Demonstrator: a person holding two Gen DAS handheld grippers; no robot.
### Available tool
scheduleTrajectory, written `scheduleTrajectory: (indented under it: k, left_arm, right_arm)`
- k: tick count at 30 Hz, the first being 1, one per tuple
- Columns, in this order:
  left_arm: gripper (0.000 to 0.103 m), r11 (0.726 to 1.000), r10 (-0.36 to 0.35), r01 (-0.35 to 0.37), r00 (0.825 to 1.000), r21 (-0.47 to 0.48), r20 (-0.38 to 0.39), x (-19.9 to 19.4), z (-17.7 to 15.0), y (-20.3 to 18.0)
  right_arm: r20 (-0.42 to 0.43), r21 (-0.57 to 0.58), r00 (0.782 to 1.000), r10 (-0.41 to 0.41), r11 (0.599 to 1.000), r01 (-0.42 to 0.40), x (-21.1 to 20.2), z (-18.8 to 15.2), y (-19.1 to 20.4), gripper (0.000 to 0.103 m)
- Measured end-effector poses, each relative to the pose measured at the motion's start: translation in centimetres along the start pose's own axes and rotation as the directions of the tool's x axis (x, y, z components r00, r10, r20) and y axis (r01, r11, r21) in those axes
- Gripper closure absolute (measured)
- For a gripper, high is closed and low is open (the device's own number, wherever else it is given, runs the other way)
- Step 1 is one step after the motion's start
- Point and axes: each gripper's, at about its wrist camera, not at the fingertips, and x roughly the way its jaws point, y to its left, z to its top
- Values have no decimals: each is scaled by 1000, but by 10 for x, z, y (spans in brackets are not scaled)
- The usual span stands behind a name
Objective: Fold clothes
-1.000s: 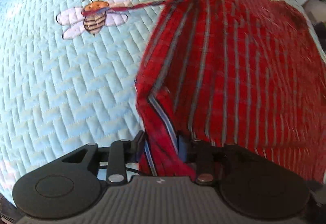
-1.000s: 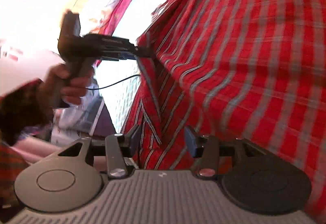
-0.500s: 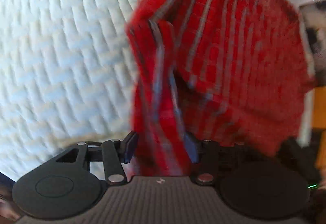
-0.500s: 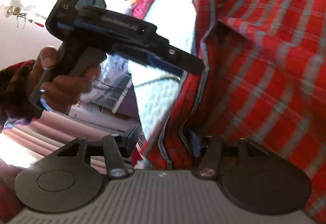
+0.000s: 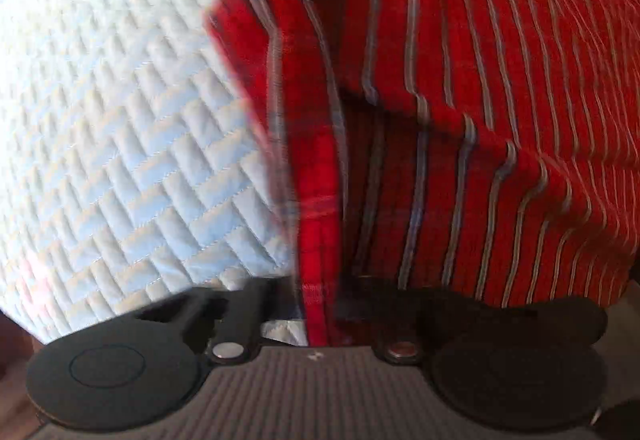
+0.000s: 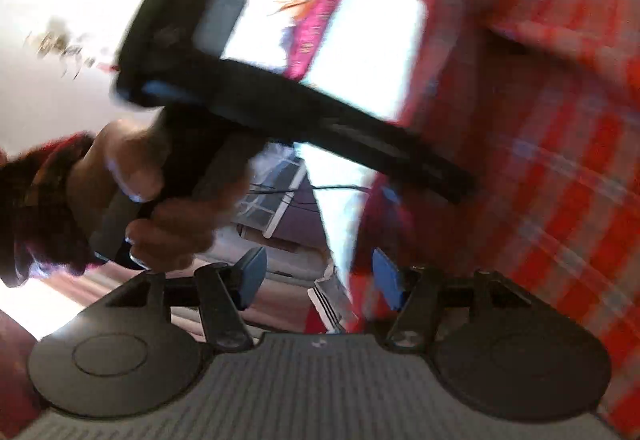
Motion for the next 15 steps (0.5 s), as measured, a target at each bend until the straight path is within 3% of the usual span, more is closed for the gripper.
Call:
scheduleTrajectory:
  k: [3,6,10,15]
  left_arm:
    - [101,998,56,-57,998,16,23,-11,-2,-1]
    - [101,992,113,-114,993,47,30,-24,-6,3]
    - [101,978,188,-191,981,87,41,-41,-12,8]
    - [100,952,286,-288,958,101,32,-43,-16,16]
  right_arm:
    - [42,50,994,-98,994,96,-38,2,-16,34]
    - [18,27,990,-140,990,139,-52,3,-24,34]
    - [-24,-35,995,-96,995,95,-37,5,-24,32]
    - [-17,-58,1000,18,998,-19,24,-8,-19,31]
